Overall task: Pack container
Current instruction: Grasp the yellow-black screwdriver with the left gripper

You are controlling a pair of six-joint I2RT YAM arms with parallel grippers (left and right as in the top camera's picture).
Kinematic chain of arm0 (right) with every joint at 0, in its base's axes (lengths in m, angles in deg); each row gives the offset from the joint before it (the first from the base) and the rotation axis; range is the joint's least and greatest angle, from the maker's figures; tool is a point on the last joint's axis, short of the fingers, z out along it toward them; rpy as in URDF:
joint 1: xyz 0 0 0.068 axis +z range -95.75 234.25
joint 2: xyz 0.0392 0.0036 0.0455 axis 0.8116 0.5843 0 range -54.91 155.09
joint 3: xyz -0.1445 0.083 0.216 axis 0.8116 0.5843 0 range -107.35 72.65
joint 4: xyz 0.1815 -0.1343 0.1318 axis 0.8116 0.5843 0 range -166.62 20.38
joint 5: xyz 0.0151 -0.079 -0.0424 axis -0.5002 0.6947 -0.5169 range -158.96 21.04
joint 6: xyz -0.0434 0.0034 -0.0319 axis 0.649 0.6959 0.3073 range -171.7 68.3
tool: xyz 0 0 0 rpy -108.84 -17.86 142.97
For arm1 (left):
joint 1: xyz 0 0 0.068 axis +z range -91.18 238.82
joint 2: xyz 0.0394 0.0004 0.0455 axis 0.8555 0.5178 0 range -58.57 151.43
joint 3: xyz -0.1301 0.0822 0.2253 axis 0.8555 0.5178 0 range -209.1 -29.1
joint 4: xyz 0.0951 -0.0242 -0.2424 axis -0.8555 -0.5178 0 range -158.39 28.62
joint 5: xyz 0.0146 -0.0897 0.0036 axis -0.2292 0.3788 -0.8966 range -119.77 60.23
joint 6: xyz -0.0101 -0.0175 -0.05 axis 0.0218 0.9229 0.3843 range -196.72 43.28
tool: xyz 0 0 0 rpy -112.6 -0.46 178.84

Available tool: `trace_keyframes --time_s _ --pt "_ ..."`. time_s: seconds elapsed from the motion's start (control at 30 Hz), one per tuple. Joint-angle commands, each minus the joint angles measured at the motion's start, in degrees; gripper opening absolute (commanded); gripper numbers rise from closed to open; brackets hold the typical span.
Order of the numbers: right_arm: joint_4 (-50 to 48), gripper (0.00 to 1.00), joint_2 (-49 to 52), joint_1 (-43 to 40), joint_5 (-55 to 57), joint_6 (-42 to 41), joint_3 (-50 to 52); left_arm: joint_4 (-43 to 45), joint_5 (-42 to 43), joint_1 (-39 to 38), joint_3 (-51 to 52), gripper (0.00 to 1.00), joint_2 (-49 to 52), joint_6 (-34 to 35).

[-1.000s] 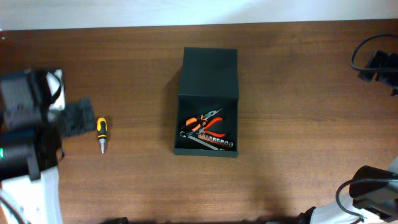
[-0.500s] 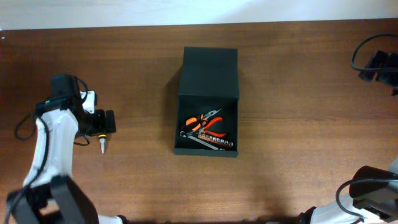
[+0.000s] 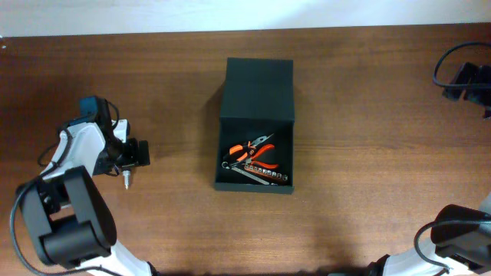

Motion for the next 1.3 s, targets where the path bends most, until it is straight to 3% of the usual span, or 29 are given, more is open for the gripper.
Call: trace_keyframes --time_s 0.0,0.77,0.87,0.93,1.1,1.17,1.27 --pt "0.52 0.99 -0.22 0.26 0.74 1.44 -0.07 0.83 -0.50 0.31 0.17 0.99 2.56 -0.96" --pt "3.08 0.99 -0.22 0.26 0.70 2.03 -0.07 1.46 0.33 0.57 0.61 1.00 10.69 -0.28" --pt "3.45 0.99 -0.22 0.26 0.70 2.03 -0.07 1.14 0.72 0.57 0.59 0.91 10.69 -0.31" --pt "3.76 0.99 -0.24 0.26 0.70 2.03 -0.07 0.85 0.72 0.57 0.59 0.75 10.69 -0.31" --pt "4.48 0.99 -0.24 0.26 0.70 2.03 -0.07 0.72 0.72 0.57 0.59 0.57 10.69 -0.31" --pt "4.55 0.99 -0.22 0.26 0.70 2.03 -0.07 0.72 0.72 0.57 0.59 0.45 10.69 -0.31" --pt "4.66 0.99 -0.22 0.26 0.70 2.03 -0.07 0.74 0.70 0.57 0.59 0.38 10.67 -0.31"
